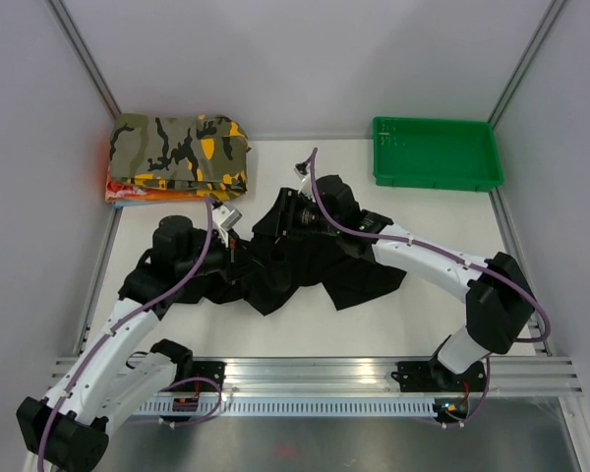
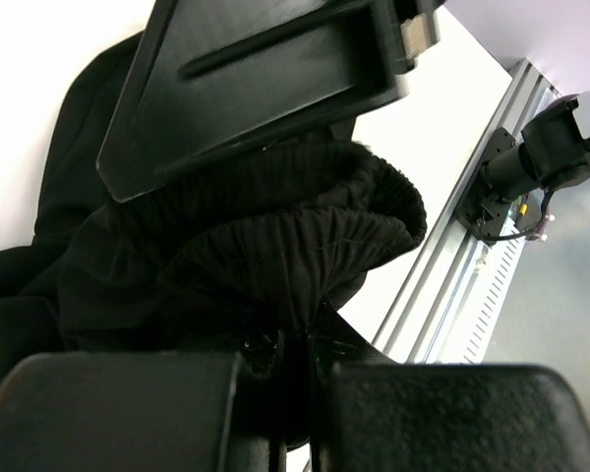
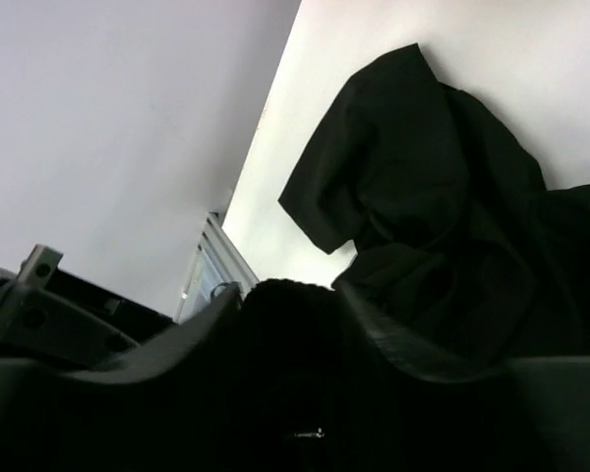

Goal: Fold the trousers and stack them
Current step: Flatten the trousers out

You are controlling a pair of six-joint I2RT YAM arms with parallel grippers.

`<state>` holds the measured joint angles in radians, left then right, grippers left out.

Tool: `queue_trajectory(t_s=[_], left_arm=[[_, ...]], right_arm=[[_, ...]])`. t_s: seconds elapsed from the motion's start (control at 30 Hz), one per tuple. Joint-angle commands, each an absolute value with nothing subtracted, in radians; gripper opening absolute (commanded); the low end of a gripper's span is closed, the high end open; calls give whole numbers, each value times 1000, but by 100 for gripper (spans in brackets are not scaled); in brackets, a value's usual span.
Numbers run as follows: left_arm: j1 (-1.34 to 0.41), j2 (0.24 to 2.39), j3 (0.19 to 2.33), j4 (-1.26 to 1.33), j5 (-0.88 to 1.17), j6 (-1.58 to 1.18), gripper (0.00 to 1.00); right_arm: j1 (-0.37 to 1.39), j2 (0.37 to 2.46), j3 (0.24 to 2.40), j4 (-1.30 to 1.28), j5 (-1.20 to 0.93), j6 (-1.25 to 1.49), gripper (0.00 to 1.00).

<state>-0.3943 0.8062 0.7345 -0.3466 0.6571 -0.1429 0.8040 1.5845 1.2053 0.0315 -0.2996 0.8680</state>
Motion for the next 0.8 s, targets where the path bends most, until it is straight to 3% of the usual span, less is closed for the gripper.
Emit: queue_trajectory(t_s=[0.0, 0.03, 0.1, 0.13, 0.17, 0.3, 0.37, 0.43, 0.53, 0.77], left_arm=[[-396, 801, 750, -282, 677, -141, 2], [-394, 799, 755, -284, 672, -140, 2], [-396, 793, 758, -290, 652, -135, 2], [-396, 790, 761, -299, 644, -130, 2], [-396, 784, 764, -304, 629, -129, 3], [-396, 778, 782, -331, 580, -146, 13], [-396, 776, 793, -354, 546, -155, 42], [-394, 770, 810, -377, 525, -173, 60], [-396, 756, 818, -391, 492, -190, 73], [-396, 758, 735, -269, 564, -270, 75]], right_arm=[[819, 1621, 1236, 60, -336, 890, 46], [819, 1623, 1238, 48, -331, 884, 35], [819, 1614, 1241, 3, -290, 862, 26], [819, 1606, 1243, -32, -275, 836, 7], [819, 1591, 1246, -69, -256, 824, 0], [813, 1552, 1291, -159, -138, 753, 0], [792, 1537, 1307, -202, -108, 724, 0], [770, 1532, 1330, -236, -84, 710, 0], [739, 1519, 1356, -261, -46, 695, 0], [736, 1499, 1338, -268, -6, 690, 0]])
